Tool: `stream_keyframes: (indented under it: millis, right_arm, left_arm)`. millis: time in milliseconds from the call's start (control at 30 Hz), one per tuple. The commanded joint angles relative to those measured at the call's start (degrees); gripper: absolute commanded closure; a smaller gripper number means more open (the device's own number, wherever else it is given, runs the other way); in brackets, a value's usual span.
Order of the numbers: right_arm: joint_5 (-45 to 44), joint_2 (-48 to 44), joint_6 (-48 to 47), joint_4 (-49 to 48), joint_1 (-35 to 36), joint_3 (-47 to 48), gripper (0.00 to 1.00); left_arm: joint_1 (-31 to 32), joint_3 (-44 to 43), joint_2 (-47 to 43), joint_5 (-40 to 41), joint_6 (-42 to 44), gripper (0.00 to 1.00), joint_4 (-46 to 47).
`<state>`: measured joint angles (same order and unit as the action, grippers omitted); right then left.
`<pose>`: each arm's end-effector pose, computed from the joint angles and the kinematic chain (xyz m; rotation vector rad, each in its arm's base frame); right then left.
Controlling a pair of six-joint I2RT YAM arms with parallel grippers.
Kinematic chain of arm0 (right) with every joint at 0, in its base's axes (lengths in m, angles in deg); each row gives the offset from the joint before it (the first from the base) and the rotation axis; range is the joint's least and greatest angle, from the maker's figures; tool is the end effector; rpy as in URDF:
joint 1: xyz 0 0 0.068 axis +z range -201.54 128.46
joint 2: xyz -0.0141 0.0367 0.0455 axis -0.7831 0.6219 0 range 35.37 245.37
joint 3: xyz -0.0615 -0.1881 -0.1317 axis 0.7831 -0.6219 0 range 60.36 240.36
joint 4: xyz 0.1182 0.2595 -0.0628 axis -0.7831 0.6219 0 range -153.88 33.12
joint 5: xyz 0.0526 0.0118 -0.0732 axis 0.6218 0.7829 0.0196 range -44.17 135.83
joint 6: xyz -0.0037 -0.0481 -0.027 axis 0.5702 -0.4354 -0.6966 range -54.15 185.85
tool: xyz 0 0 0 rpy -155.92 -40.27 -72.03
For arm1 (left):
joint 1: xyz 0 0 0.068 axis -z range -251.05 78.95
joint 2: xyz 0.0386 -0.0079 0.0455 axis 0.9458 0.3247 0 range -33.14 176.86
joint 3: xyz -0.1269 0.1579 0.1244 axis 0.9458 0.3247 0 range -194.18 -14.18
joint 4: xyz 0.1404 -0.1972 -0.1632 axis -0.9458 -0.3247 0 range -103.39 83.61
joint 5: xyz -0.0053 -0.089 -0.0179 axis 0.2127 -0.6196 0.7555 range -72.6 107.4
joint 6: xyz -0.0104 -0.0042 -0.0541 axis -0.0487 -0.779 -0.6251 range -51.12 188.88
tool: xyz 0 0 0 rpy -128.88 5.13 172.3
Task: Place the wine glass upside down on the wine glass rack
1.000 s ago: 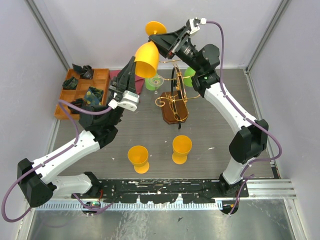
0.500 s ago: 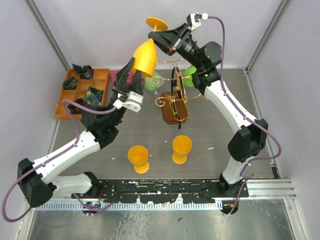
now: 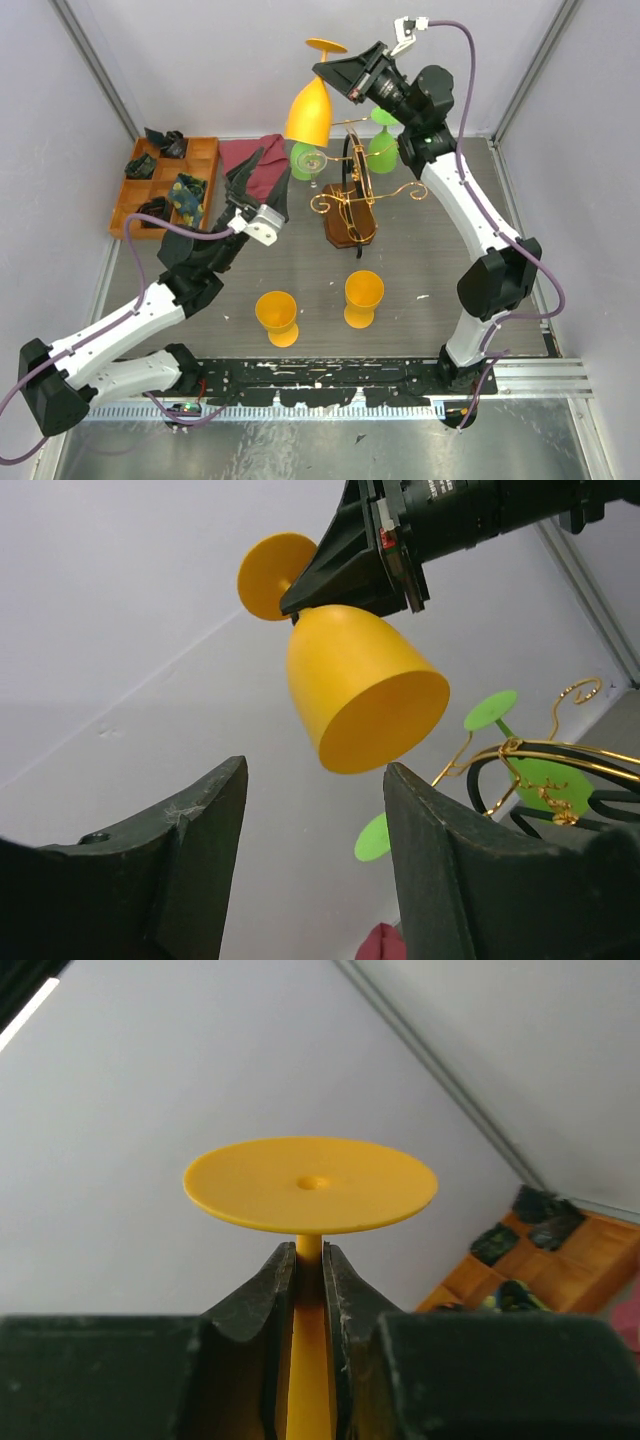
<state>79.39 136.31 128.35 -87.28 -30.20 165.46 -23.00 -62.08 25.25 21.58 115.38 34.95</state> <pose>0.3919 0.1755 0.4656 -0.1365 1.3282 1.5860 0.1893 -0.2064 0.3730 0.7128 0.7488 0.0130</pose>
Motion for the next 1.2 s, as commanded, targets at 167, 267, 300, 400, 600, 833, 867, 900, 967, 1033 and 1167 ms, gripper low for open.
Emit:
stream_keyframes:
  millis: [167,267,300,400,600,833,867,900,967,1033,1167]
  right_arm:
    - [-12.04,-11.82,-33.84,19.57,-3.91,-1.34,0.99]
    - [-14.07,-15.84,-37.35,19.66,-7.45,-6.02,0.99]
    - [-14.13,-17.06,-38.11,19.69,-8.87,-7.39,0.99]
    - [-13.97,-19.95,-39.95,20.29,-13.77,-11.12,0.99]
    - [-14.91,-23.7,-47.37,24.85,-22.55,-15.68,0.99]
    - [-10.22,-28.7,-55.58,17.26,-31.57,-29.89,0.99]
    - [-8.61,-29.83,-54.87,13.05,-32.85,-33.23,0.99]
    - [-7.26,-30.98,-54.43,8.78,-33.83,-36.68,0.99]
    - [-5.16,-32.75,-55.62,0.07,-34.66,-42.75,0.99]
    - [-2.74,-33.73,-57.14,-6.73,-34.77,-47.03,0.99]
    - [2.46,-33.31,-59.71,-7.29,-34.71,-49.34,0.99]
  left_arm:
    - [0.07,-1.54,-3.06,10.45,-6.32,0.31,-5.34]
    - [0.11,-6.42,-1.69,14.34,-7.87,0.26,-11.69]
    - [0.06,-7.35,-1.21,14.83,-8.17,0.25,-12.69]
    - [-0.1,-8.61,0.23,15.49,-8.89,0.22,-13.05]
    - [-1.26,-10.05,2.79,15.74,-10.89,0.21,-13.48]
    - [-3.39,-10.66,4.21,16.28,-12.82,0.21,-13.16]
    - [-3.72,-10.56,4.21,16.16,-13.1,0.21,-12.95]
    - [-4.12,-10.47,4.19,16.02,-13.42,0.21,-12.76]
    - [-4.73,-10.38,4.42,15.77,-13.91,0.21,-12.61]
    - [-5.29,-10.37,4.57,15.56,-14.14,0.21,-12.45]
    - [-6.16,-10.46,5.41,15.56,-14.5,0.21,-11.63]
